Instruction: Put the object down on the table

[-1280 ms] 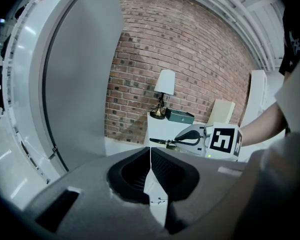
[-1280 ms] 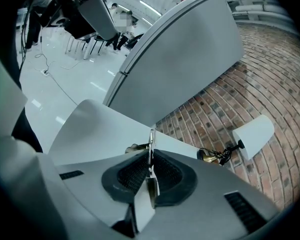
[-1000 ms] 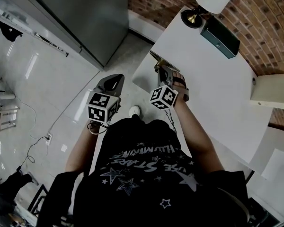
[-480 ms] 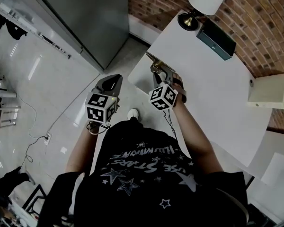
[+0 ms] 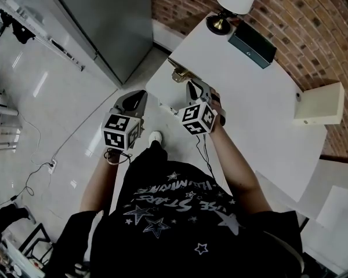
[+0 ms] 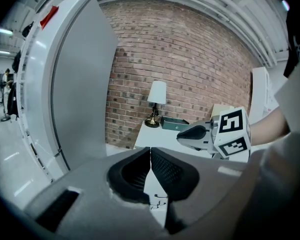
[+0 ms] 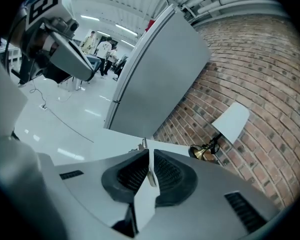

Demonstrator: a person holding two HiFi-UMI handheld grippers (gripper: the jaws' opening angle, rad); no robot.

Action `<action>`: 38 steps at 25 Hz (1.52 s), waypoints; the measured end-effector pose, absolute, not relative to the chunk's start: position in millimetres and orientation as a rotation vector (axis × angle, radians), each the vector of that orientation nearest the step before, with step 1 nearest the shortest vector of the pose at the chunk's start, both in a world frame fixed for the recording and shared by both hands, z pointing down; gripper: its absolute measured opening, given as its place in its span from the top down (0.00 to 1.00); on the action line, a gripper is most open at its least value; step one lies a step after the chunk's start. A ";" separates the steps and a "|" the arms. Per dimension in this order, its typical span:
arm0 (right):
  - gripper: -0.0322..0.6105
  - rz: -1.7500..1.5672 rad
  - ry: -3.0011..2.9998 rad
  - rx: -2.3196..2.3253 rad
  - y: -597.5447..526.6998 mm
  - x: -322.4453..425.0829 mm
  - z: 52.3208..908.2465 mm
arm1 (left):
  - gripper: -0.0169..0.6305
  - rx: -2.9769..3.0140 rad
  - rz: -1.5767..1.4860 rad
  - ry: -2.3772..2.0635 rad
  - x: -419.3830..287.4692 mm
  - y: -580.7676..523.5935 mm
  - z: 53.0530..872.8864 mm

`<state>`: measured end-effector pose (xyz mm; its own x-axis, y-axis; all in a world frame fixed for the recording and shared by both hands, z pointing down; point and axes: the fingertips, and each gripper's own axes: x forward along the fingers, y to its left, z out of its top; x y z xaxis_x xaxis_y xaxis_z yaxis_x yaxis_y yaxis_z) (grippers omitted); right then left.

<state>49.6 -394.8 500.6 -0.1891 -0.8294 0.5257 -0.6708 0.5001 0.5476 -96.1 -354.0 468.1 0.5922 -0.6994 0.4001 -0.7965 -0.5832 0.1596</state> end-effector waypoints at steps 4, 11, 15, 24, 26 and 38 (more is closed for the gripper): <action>0.94 -0.249 -1.954 1.296 -373.3 66.6 484.0 | 0.94 2.500 0.413 -1.234 -82.4 -330.0 463.1; 0.95 -0.186 -2.023 1.363 -328.6 95.2 465.0 | 0.94 2.502 0.405 -1.249 -56.7 -281.0 459.6; 0.95 -0.163 -2.043 1.391 -302.5 113.1 459.2 | 0.94 2.502 0.406 -1.267 -43.1 -251.6 460.0; 0.95 -0.141 -2.091 1.396 -238.8 142.1 450.3 | 0.94 2.484 0.386 -1.337 -22.4 -181.7 453.8; 0.95 -0.140 -2.105 1.378 -225.4 142.7 450.1 | 0.94 2.471 0.381 -1.359 -21.1 -164.8 453.0; 0.95 -0.143 -2.195 1.291 -150.5 135.4 449.3 | 0.94 2.416 0.364 -1.442 -17.7 -81.6 456.0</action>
